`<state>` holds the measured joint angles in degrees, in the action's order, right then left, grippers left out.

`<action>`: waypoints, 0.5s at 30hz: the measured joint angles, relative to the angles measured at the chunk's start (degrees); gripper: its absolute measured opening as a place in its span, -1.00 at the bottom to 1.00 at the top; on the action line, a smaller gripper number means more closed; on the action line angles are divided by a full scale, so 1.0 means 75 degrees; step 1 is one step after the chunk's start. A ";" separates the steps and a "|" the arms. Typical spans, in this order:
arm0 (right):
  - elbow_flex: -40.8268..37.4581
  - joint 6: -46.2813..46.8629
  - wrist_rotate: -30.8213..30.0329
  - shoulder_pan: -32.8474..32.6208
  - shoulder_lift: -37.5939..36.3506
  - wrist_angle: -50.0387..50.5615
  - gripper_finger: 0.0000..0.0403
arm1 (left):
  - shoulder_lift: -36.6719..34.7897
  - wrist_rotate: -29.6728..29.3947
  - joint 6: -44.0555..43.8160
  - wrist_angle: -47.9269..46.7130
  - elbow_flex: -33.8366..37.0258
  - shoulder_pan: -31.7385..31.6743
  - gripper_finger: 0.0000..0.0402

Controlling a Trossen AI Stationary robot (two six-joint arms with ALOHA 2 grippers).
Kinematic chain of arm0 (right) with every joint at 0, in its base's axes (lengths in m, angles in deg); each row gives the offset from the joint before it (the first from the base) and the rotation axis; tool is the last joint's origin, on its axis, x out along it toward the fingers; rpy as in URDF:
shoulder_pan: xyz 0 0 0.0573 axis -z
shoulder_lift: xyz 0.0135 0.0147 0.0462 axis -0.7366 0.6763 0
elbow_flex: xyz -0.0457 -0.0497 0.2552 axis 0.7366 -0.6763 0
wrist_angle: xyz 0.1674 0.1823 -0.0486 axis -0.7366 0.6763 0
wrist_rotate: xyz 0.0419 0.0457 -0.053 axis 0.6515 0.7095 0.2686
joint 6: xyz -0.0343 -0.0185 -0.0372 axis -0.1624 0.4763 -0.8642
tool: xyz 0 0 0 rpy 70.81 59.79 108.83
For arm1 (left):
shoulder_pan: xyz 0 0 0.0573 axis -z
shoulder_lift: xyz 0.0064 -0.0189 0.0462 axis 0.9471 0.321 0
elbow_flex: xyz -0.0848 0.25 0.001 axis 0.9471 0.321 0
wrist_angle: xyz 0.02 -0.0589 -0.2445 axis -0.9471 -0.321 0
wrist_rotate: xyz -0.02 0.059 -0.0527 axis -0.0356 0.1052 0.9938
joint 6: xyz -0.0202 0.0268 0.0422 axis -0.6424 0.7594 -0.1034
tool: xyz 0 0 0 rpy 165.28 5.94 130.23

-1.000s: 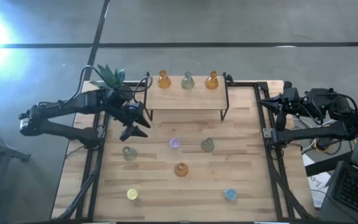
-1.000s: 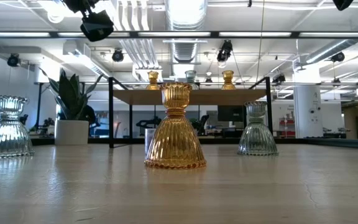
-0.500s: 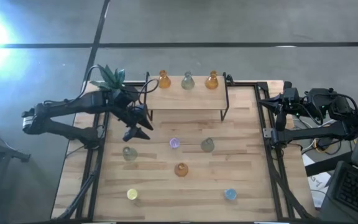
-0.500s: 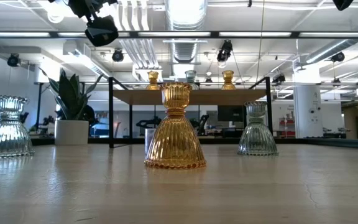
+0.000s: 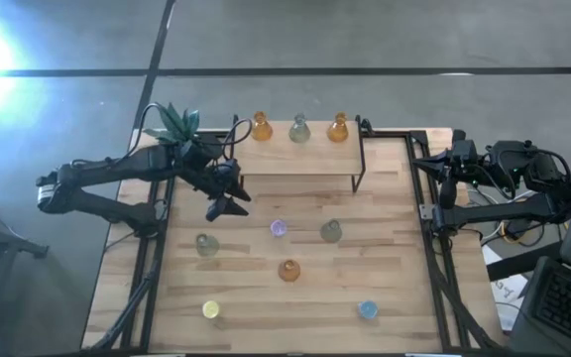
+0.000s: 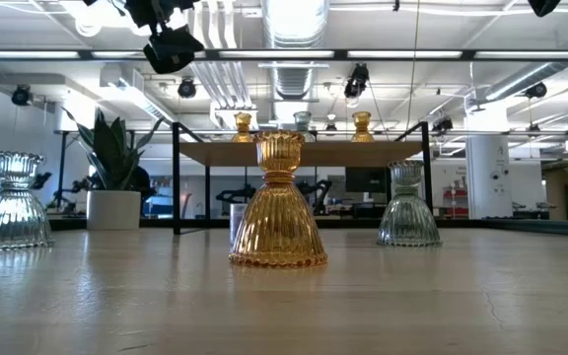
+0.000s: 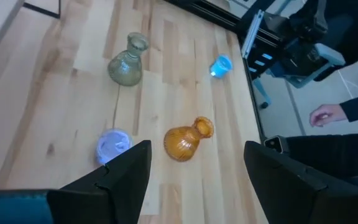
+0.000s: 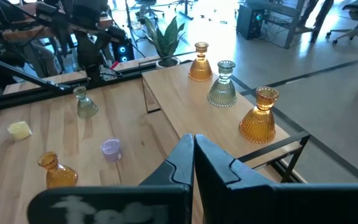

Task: Pick & Place candle stick holders
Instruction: Put the purple scented candle on the shelf

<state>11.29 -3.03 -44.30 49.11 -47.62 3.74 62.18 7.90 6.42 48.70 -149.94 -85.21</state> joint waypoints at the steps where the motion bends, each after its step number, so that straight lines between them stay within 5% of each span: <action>1: 0.0000 0.0000 -0.0003 -0.0001 -0.0001 0.0001 -0.96 | 0.0000 -0.0048 0.0000 0.0006 0.0000 -0.0002 0.30; 6: 0.0000 0.0000 0.0000 0.0001 -0.0001 0.0001 -0.96 | 0.0000 -0.0334 -0.0008 -0.0002 0.0000 -0.0002 0.36; 15: 0.0000 0.0000 -0.0003 0.0001 -0.0001 0.0001 -0.96 | 0.0066 -0.1061 -0.0107 -0.0073 0.0000 0.0001 0.74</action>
<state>11.29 -3.03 -44.33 49.12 -47.63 3.75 62.68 -0.06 5.62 48.15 -149.94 -85.21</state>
